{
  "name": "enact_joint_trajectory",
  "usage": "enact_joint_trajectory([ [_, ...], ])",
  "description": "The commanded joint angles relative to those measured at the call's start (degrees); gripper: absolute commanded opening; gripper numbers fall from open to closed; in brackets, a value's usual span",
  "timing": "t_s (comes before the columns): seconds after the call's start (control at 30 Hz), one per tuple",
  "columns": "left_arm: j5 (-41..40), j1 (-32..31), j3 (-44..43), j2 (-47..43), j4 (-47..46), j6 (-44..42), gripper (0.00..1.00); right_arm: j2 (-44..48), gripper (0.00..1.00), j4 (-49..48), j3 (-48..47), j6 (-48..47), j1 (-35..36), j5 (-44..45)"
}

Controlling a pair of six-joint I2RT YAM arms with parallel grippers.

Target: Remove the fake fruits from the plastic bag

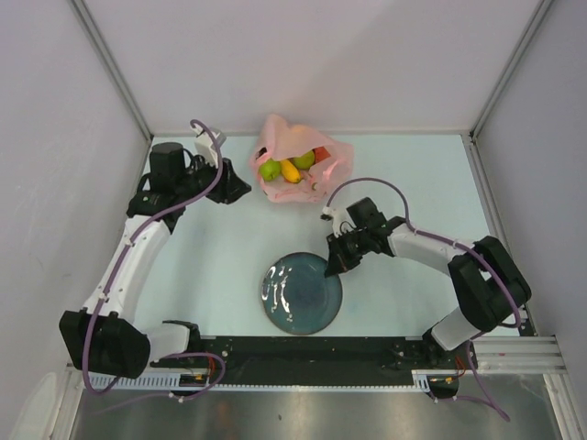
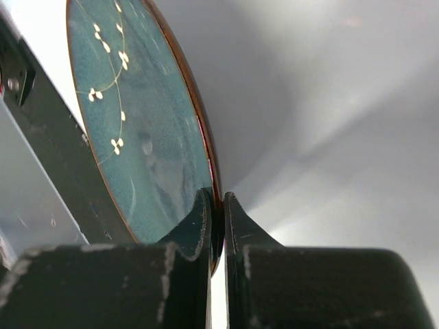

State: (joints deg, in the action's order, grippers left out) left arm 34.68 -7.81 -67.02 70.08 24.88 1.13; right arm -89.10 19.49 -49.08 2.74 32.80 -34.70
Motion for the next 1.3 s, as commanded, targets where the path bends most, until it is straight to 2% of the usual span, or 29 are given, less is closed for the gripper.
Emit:
enact_joint_trajectory([
  [0.0,0.57,0.69,1.63,-3.11,-2.38,1.77,0.5,-2.92,0.0,5.56,-1.01,-8.89,5.6,7.45],
  [0.27,0.66,1.48,3.83,-5.75,-2.56,2.04,0.5,-6.43,0.0,5.04,-5.23,-10.56,12.02,10.44],
  [0.43,1.09,1.92,4.01,-6.27,-3.09,2.74,0.5,-9.16,0.0,3.81,-8.31,-10.48,12.99,11.58],
  [0.57,1.53,2.28,4.44,-6.45,-2.82,2.83,0.51,-12.4,0.0,3.89,-10.86,-10.3,12.12,12.81],
  [0.8,2.41,2.36,5.32,-6.19,-2.82,3.27,0.51,-18.99,0.0,3.36,-17.7,-10.04,5.18,14.74],
  [1.1,3.99,2.36,4.45,-4.34,-3.7,3.62,0.52,-21.73,0.01,2.75,-20.62,-9.87,4.03,18.43],
  [1.2,4.78,2.36,3.48,-3.38,-4.23,3.71,0.58,-18.32,0.42,3.54,-20.79,-10.3,4.47,19.31],
  [1.23,4.44,2.28,2.87,-3.38,-4.4,3.62,0.65,-16.82,0.59,5.02,-21.05,-10.91,4.64,18.53],
  [1.27,4.17,2.28,2.78,-3.11,-4.75,3.36,0.72,-13.42,0.64,5.73,-21.32,-11.26,4.91,17.66],
])
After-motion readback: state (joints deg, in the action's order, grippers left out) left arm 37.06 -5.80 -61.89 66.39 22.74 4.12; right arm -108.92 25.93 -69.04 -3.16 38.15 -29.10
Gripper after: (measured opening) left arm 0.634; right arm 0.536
